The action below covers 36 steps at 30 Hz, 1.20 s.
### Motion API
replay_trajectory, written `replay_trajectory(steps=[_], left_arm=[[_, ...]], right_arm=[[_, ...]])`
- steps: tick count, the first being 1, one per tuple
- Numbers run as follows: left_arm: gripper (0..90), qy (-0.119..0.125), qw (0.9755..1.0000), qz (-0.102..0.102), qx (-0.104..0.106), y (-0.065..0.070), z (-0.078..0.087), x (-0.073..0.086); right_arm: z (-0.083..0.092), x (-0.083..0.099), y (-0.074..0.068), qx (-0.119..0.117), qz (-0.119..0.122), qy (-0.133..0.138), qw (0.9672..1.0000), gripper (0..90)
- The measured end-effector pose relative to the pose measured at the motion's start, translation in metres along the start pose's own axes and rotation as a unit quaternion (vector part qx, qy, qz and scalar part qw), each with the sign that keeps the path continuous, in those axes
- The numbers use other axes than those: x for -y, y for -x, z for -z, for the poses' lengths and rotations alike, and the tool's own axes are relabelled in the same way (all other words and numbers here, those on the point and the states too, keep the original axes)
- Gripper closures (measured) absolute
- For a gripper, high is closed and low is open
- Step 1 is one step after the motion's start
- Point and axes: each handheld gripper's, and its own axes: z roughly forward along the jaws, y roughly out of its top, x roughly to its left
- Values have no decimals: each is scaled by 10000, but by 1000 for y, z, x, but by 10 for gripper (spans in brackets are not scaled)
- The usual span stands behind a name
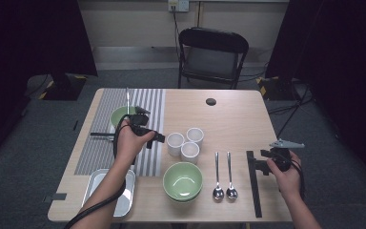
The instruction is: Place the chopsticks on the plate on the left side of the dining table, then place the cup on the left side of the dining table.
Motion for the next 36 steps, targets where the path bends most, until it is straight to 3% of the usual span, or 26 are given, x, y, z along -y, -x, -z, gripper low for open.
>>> replay_trajectory(steps=[17,22,24,36], left_arm=[[302,-9,9999,-152,73,7,-4,-3],[302,-48,9997,-229,-27,10,-7,-4],[302,-49,9997,-220,54,11,-8,-4],[301,-42,9996,-271,78,19,-15,-12]], right_arm=[[4,2,2,80,-24,15,10000,262],[3,2,1,49,-1,-7,10000,262],[3,1,1,44,4,7,10000,262],[2,0,1,41,-5,36,10000,262]])
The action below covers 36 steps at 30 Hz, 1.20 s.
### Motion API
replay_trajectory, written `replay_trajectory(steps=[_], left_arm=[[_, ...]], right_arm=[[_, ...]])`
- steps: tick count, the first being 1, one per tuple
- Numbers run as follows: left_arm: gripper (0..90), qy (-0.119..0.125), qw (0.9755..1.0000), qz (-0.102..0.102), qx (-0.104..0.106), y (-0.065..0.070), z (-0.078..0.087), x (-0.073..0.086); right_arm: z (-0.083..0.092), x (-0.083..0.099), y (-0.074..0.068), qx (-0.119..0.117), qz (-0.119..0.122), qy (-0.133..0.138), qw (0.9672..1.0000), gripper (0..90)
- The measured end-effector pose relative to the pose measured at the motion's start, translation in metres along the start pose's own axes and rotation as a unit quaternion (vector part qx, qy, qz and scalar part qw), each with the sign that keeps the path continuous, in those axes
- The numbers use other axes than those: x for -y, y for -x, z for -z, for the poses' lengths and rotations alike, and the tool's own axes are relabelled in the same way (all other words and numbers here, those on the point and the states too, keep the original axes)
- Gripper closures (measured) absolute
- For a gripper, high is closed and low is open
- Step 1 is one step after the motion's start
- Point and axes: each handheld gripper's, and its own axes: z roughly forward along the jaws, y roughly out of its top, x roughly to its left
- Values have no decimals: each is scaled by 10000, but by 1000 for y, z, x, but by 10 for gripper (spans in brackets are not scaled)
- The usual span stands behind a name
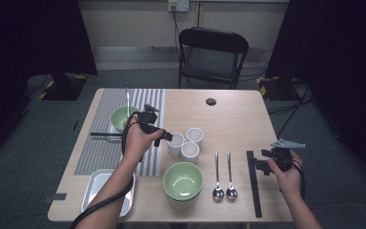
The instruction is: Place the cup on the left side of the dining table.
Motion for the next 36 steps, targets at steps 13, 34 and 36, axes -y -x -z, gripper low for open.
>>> replay_trajectory(steps=[13,34,36], left_arm=[[302,-105,9999,47,12,5,-19,-4],[298,-196,9996,204,40,2,-42,-6],[299,-163,9996,219,20,1,-45,-6]], right_arm=[[0,-1,0,-29,19,19,10000,262],[-1,-4,-1,-87,21,64,9999,262],[0,-4,-1,-79,8,70,9999,262]])
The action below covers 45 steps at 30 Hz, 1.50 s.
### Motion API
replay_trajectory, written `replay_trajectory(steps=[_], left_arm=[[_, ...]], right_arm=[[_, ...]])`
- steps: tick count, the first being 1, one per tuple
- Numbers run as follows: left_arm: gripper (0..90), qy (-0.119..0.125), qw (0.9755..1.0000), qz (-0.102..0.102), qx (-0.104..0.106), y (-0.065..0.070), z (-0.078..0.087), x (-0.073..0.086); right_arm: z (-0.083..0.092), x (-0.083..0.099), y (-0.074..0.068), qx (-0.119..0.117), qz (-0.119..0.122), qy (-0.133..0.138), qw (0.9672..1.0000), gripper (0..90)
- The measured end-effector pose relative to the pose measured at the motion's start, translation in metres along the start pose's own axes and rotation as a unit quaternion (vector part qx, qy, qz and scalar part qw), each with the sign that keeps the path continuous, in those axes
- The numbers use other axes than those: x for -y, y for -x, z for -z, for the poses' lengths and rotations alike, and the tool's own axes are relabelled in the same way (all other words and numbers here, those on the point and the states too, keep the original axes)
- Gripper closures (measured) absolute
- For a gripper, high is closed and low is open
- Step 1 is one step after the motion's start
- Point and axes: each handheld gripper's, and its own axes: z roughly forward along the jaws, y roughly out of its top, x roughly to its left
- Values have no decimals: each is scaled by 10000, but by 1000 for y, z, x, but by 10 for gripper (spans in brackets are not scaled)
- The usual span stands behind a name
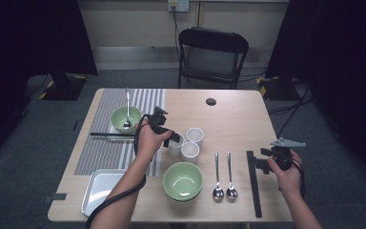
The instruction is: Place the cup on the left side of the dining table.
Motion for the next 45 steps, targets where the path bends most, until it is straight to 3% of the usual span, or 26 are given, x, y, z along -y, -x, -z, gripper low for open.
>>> replay_trajectory(steps=[10,16,25,34,45], left_arm=[[300,-92,9999,-5,-50,-1,-9,0],[318,-110,9999,107,-71,-4,-16,2],[362,-162,9996,129,-178,-5,-20,2],[418,-163,9996,173,-145,-5,-26,4],[588,-231,9990,275,-277,-5,-30,5]], right_arm=[[3,1,1,14,-9,25,10000,262],[3,2,1,24,-13,17,10000,262],[3,2,1,15,-24,16,10000,262],[1,2,0,5,-7,4,10000,261],[-1,1,-1,-63,7,9,10000,259]])
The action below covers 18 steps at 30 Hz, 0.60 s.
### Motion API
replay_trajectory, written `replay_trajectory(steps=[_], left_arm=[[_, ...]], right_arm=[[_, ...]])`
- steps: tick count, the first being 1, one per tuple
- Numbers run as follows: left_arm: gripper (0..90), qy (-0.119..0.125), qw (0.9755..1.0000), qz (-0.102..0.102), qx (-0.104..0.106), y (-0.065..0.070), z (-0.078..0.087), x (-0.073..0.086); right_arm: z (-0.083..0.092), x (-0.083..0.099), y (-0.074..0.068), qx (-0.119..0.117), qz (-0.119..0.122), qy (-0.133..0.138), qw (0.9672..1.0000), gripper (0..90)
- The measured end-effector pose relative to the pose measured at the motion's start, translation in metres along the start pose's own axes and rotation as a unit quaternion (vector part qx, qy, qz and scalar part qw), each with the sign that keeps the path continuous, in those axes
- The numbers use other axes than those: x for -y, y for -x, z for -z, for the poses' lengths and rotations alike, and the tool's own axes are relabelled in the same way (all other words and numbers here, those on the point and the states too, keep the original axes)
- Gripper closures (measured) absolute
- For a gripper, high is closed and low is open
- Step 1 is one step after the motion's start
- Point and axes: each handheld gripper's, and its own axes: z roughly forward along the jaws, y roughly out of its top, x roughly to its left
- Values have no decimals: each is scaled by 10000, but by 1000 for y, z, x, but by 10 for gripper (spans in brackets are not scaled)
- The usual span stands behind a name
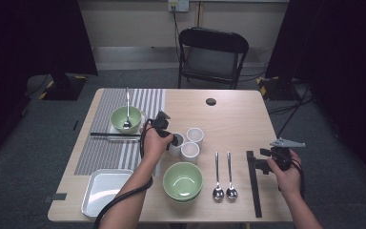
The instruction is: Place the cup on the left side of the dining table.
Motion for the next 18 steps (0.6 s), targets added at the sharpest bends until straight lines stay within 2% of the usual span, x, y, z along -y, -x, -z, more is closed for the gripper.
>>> replay_trajectory(steps=[5,6,9,11,12,13,17,18], left_arm=[[614,-64,9999,82,-74,-2,-3,1],[641,-104,9998,89,-125,-2,-4,1],[648,-60,9998,155,-119,-4,-5,2],[657,-30,9997,229,-109,-4,-6,2],[684,-14,9994,334,-91,-5,-6,2],[692,-14,9994,334,-91,-5,-6,2],[771,-82,9987,460,-221,-10,-5,2],[773,-66,9982,578,-131,-12,-5,3]], right_arm=[[0,0,0,-5,8,3,10000,259],[0,0,0,-25,7,8,10000,259],[0,0,0,-33,-4,13,10000,259],[0,0,0,-32,-1,17,10000,259],[0,0,0,-28,-5,21,10000,259],[0,0,0,-28,-4,30,10000,259],[0,0,0,-28,7,36,10000,259],[0,0,0,-23,8,33,10000,259]])
